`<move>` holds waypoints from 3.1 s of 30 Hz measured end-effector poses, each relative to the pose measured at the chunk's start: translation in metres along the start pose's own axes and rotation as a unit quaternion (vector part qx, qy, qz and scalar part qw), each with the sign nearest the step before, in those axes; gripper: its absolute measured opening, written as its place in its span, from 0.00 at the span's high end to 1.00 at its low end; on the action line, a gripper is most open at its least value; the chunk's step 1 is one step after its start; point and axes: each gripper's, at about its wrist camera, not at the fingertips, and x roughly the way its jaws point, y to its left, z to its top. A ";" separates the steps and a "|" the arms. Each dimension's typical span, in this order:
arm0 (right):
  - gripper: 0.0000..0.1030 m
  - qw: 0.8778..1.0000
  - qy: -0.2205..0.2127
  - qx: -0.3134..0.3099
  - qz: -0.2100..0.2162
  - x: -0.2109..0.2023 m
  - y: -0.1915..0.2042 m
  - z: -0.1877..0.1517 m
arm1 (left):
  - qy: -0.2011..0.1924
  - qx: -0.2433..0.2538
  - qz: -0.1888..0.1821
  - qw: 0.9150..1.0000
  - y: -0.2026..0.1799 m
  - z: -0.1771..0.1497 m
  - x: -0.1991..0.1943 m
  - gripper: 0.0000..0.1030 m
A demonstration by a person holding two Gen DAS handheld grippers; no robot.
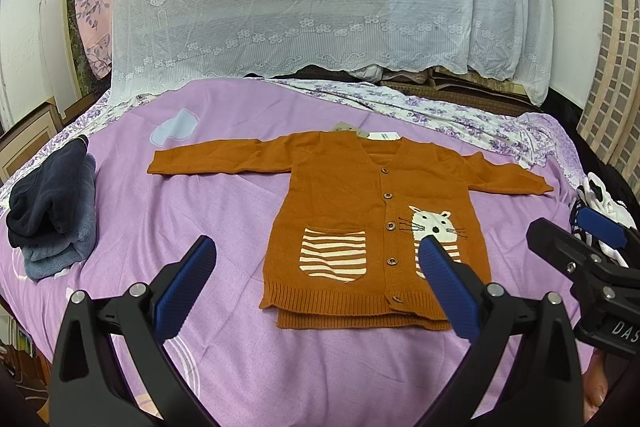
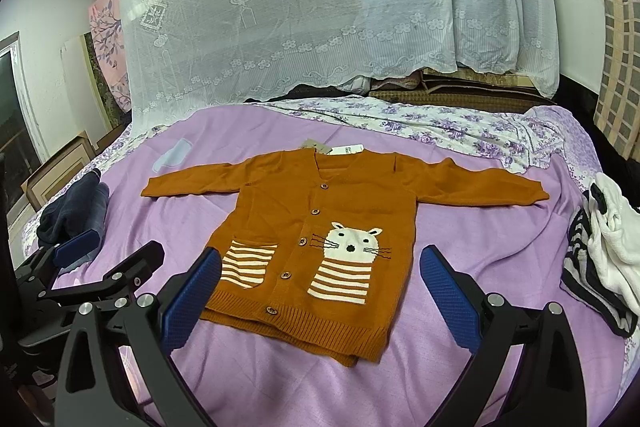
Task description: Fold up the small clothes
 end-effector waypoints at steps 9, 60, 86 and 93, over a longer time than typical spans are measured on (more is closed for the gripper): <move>0.03 1.000 -0.001 0.000 0.000 0.000 0.000 0.000 | 0.000 0.000 0.000 1.000 0.000 0.000 0.000 0.04; 0.32 0.892 -0.040 0.449 0.034 0.129 -0.282 -0.016 | 0.061 0.047 -0.026 0.997 -0.109 0.064 0.189 0.04; 0.84 0.882 -0.060 0.461 -0.078 0.223 -0.338 -0.009 | 0.156 -0.002 -0.050 0.986 -0.137 0.045 0.319 0.04; 0.87 0.887 -0.076 0.446 -0.090 0.213 -0.339 -0.009 | 0.144 -0.009 -0.065 0.987 -0.120 0.051 0.304 0.04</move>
